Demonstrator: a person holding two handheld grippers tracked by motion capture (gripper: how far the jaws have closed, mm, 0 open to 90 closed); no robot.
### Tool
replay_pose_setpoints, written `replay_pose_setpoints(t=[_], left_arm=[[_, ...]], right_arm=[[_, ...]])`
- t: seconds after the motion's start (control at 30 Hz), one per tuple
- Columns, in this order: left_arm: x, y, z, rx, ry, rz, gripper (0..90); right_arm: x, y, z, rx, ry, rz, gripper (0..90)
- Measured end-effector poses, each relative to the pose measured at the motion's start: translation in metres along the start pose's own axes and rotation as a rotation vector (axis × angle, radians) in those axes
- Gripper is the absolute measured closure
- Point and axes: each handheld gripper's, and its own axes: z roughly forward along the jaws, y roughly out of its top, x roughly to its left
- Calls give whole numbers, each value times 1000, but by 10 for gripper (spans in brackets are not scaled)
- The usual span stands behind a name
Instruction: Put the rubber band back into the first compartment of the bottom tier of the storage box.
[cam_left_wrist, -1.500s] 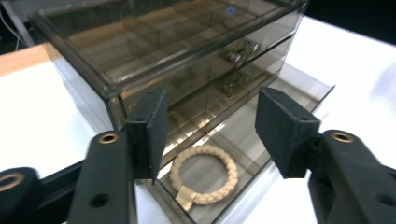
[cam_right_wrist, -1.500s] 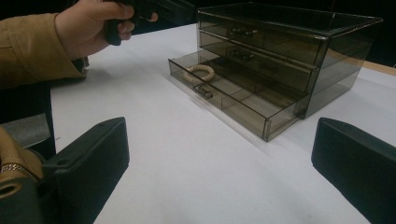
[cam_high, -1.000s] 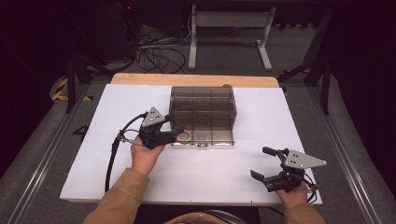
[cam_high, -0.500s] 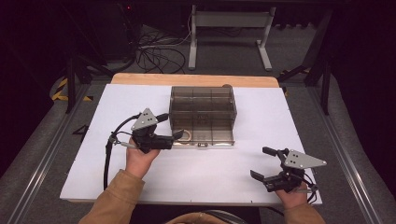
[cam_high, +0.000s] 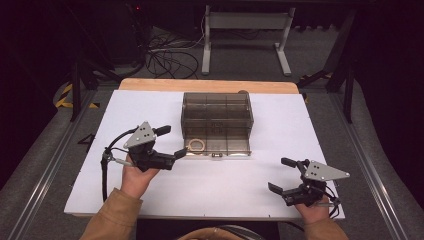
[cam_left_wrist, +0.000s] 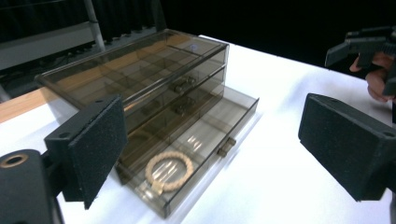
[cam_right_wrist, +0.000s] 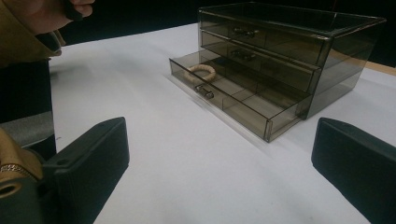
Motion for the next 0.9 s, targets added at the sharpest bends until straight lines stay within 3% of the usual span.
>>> replay_pose_setpoints(t=[0.07,0.3,0.57,0.9], left_arm=[[1,-5,-7,-3,9,13,85],[2,-21,-26,-12,18,-1,83],[1,-36,-38,-15,31,12,73],[5,-64,-51,-6,42,-2,63]], right_arm=[[0,0,0,-1,0,0,46],[0,0,0,-1,-2,1,46],[0,0,0,-1,-3,2,46],[1,0,1,8,-2,1,46]])
